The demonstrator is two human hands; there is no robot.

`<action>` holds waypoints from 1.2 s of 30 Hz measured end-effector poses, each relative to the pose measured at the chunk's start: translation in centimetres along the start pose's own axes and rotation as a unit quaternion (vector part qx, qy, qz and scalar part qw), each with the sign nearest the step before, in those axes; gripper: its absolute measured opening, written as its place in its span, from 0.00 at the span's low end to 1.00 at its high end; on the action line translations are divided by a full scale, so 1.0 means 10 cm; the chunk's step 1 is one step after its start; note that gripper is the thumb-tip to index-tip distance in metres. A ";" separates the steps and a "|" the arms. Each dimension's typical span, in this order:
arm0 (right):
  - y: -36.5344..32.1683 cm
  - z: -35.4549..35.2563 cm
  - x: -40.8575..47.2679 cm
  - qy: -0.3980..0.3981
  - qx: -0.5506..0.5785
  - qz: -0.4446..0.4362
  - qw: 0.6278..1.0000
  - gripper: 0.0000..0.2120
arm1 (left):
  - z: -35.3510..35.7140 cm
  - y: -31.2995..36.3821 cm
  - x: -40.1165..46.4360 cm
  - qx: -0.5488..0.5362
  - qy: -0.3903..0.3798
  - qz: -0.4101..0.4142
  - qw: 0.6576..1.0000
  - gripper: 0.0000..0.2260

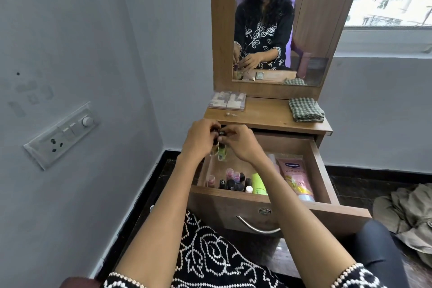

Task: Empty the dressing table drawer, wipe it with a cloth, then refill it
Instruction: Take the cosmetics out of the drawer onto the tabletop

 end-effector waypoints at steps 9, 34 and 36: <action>-0.28 -0.10 0.41 0.080 0.077 -0.047 0.993 0.11 | -0.15 0.11 0.44 -0.085 0.107 0.005 0.991 0.08; 0.00 0.39 1.30 0.139 0.069 0.023 0.988 0.21 | 0.32 -0.34 1.18 -0.141 0.168 -0.066 0.974 0.16; 0.04 0.40 1.29 0.134 0.075 0.029 0.988 0.22 | 0.38 -0.40 1.19 -0.148 0.163 -0.082 0.972 0.17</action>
Point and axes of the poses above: each hand's wrist, its own x-axis towards the middle knuckle, its own z-axis out of the palm, y = z × x, the point moved 2 cm from there along x, towards the middle knuckle, and after that the axes turned 7 degrees about y, right-handed, at the moved point
